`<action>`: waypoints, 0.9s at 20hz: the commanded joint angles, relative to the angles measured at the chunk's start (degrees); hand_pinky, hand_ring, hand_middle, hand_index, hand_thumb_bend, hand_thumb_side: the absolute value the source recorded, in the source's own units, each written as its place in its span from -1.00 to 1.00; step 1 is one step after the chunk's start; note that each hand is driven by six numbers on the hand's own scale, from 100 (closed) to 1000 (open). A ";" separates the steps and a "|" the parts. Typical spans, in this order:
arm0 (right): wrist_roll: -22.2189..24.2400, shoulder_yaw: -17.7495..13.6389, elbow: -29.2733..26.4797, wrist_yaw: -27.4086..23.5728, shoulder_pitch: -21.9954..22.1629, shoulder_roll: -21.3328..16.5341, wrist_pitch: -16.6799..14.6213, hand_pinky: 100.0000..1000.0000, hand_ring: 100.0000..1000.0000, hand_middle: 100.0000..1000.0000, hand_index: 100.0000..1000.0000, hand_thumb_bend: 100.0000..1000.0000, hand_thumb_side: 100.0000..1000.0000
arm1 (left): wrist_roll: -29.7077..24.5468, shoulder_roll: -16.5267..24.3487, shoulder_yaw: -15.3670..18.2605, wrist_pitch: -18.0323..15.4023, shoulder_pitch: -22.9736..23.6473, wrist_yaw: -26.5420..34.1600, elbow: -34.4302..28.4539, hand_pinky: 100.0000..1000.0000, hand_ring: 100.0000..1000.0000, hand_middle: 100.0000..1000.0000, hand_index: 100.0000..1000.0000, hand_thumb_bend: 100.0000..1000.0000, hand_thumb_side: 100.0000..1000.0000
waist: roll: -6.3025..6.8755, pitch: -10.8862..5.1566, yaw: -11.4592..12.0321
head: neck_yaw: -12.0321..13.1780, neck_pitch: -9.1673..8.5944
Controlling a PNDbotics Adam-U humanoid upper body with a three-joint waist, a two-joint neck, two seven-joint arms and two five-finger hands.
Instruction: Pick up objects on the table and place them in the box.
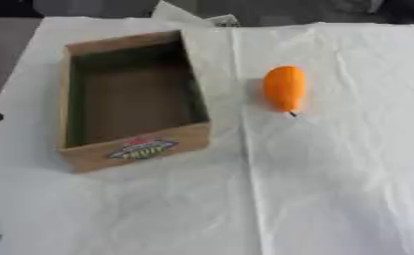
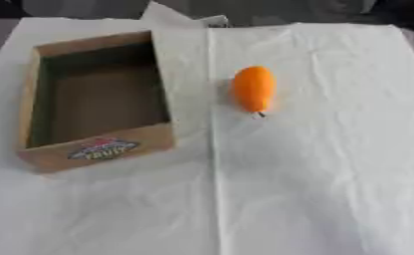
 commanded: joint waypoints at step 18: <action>13.02 14.87 10.03 14.04 -15.39 -18.16 14.76 0.68 0.64 0.47 0.78 -1.00 0.84 | -1.77 1.44 -1.52 0.45 0.11 1.79 -0.96 -0.31 0.03 0.24 0.40 -1.00 1.00 | -0.83 -2.36 2.50 | -4.88 0.79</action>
